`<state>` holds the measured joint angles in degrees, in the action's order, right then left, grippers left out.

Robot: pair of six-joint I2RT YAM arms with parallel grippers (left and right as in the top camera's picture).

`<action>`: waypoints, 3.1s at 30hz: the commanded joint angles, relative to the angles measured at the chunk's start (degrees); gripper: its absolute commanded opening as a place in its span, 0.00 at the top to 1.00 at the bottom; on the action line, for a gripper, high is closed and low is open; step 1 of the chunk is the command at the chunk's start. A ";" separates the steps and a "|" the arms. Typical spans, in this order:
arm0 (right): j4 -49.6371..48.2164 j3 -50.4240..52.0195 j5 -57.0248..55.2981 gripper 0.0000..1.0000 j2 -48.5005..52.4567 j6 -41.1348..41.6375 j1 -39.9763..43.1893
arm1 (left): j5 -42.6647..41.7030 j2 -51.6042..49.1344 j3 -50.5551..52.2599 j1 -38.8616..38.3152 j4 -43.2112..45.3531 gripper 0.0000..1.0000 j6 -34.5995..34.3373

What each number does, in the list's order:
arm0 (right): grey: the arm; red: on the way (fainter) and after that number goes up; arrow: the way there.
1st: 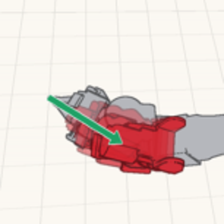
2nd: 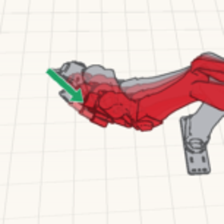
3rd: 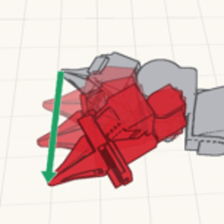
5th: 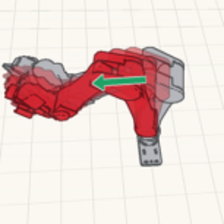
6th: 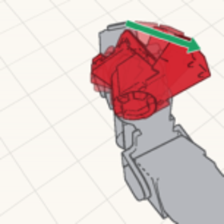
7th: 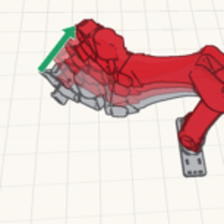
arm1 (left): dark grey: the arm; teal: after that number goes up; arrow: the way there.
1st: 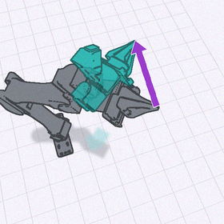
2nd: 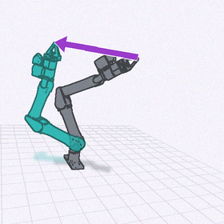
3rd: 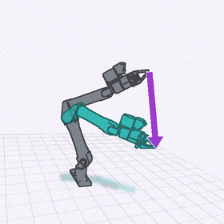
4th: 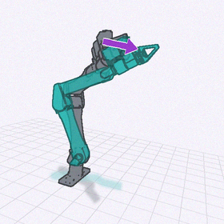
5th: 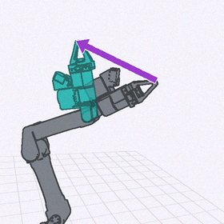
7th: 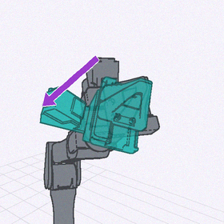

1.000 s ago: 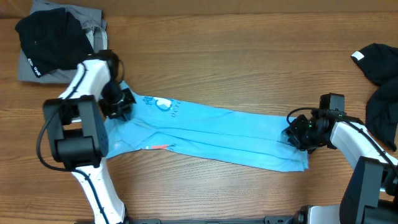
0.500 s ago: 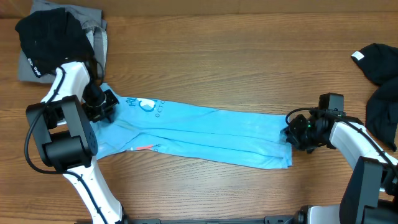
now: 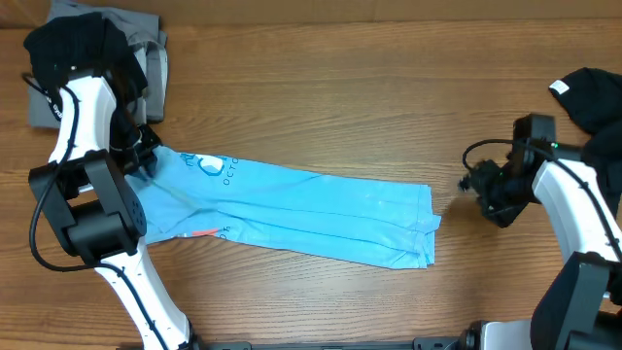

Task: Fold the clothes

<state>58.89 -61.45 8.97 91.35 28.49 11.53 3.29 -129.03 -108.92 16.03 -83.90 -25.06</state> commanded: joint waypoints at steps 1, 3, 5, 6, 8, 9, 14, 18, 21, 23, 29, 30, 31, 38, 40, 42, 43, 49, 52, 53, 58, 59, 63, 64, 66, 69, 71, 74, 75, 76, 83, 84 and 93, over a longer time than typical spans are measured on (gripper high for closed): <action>0.59 -0.42 1.92 0.13 0.04 -4.94 -0.17 | 0.83 -0.17 -1.57 -0.72 -0.76 0.31 -0.66; 0.02 1.11 2.08 0.04 0.04 -5.27 -0.22 | -0.26 -0.17 -1.38 -0.74 -0.63 0.00 -0.61; -1.22 3.19 3.37 0.00 0.07 -6.54 -0.22 | -0.55 -0.17 -1.38 -0.74 -0.46 0.00 -0.66; -2.10 4.46 4.50 0.00 0.07 -6.84 -0.22 | -0.59 -0.17 -1.38 -0.72 -0.22 0.00 -0.68; -4.68 7.19 9.18 0.00 0.07 -8.81 -0.24 | -0.57 -0.17 -1.38 -0.72 0.17 0.00 -0.70; -6.71 9.03 12.41 0.00 0.07 -9.99 -0.24 | -0.57 -0.17 -1.38 -0.72 0.35 0.00 -0.70; -12.55 14.53 18.36 0.00 0.11 -10.97 -0.28 | -0.55 -0.17 -1.38 -0.72 0.63 0.00 -0.72; -15.08 17.62 21.22 0.00 0.13 -10.95 -0.33 | -0.55 -0.17 -1.38 -0.72 1.09 0.00 -0.72; -16.46 19.34 22.91 0.00 0.17 -10.93 -0.46 | -0.57 -0.17 -1.38 -0.74 1.40 0.00 -0.72; -17.75 20.33 22.91 0.00 0.17 -10.88 -0.94 | -0.59 -0.17 -1.38 -0.74 1.46 0.00 -0.72; -20.31 22.32 23.54 0.01 0.17 -7.19 -3.45 | -0.61 -0.17 -1.38 -0.74 1.44 0.00 -0.72; -20.33 22.51 23.54 0.01 0.17 -7.21 -4.11 | -0.59 -0.17 -1.38 -0.74 1.44 0.00 -0.72; -20.24 22.60 23.45 0.01 0.17 -7.26 -4.68 | -0.59 -0.17 -1.38 -0.74 1.44 0.00 -0.70; -21.64 22.84 23.06 0.16 0.17 -4.39 -8.85 | -0.59 -0.17 -1.38 -0.74 1.44 0.00 -0.70; -21.77 22.84 20.96 0.25 0.17 -3.19 -10.19 | -0.59 -0.17 -1.38 -0.74 1.42 0.00 -0.70; -21.64 22.84 18.43 0.37 0.17 -0.68 -11.06 | -0.59 -0.17 -1.38 -0.74 1.33 0.00 -0.70; -21.75 22.84 18.03 0.47 0.17 0.26 -11.30 | -0.59 -0.17 -1.38 -0.74 1.31 0.00 -0.70; -23.67 22.75 18.01 0.96 0.15 3.30 -11.56 | -0.59 -0.17 -1.38 -0.74 1.29 0.00 -0.70; -22.10 22.03 15.82 0.96 0.15 3.34 -10.62 | -0.59 -0.17 -1.38 -0.74 1.18 0.00 -0.70; -20.74 21.49 14.69 0.96 0.15 3.34 -10.05 | -0.59 -0.17 -1.38 -0.74 1.14 0.00 -0.70; -11.50 16.65 8.48 0.96 0.15 3.30 -5.44 | -0.61 -0.17 -1.38 -0.74 0.57 0.00 -0.70; -9.88 15.56 7.02 0.96 0.15 3.28 -4.70 | -0.59 -0.17 -1.38 -0.74 0.57 0.00 -0.70; -1.60 8.81 -0.46 0.96 0.13 3.28 -1.60 | -0.59 -0.17 -1.38 -0.74 0.52 0.00 -0.70; 0.59 6.71 -2.10 0.96 0.04 3.28 -1.01 | -0.59 -0.17 -1.38 -0.74 0.55 0.00 -0.70; 4.39 2.73 -4.44 0.96 -0.07 3.28 -0.42 | -0.59 -0.17 -1.38 -0.74 0.55 0.00 -0.70; 8.37 -3.19 -4.83 0.96 -0.07 3.04 -0.94 | -0.61 -0.17 -1.38 -0.74 0.57 0.00 -0.70; 9.53 -5.33 -4.35 0.96 -0.07 2.47 -2.71 | -0.79 -0.17 -1.38 -0.74 0.57 0.00 -0.70; 9.53 -5.95 -3.13 0.96 -0.04 1.57 -8.57 | -1.90 -0.17 -1.38 -0.74 0.68 0.00 -0.72; 9.29 -5.90 -3.06 0.96 0.00 1.57 -10.01 | -2.03 -0.17 -1.38 -0.74 0.79 0.00 -0.72; 8.17 -5.77 -2.38 0.96 0.00 2.12 -14.29 | -2.08 -0.17 -1.38 -0.74 0.87 0.00 -0.72; 1.57 -4.66 1.64 0.96 0.07 6.69 -26.58 | -2.05 -0.17 -1.38 -0.74 0.79 0.00 -0.70; 0.76 -4.44 1.64 0.96 0.07 7.80 -27.96 | -2.08 -0.17 -1.38 -0.74 0.79 0.00 -0.70; -7.76 -0.35 5.16 0.96 0.22 13.97 -36.02 | -2.08 -0.17 -1.38 -0.74 0.81 0.00 -0.72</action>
<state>53.36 -63.24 11.55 91.46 38.98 -22.20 1.87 -129.03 -109.45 15.75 -83.07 -25.50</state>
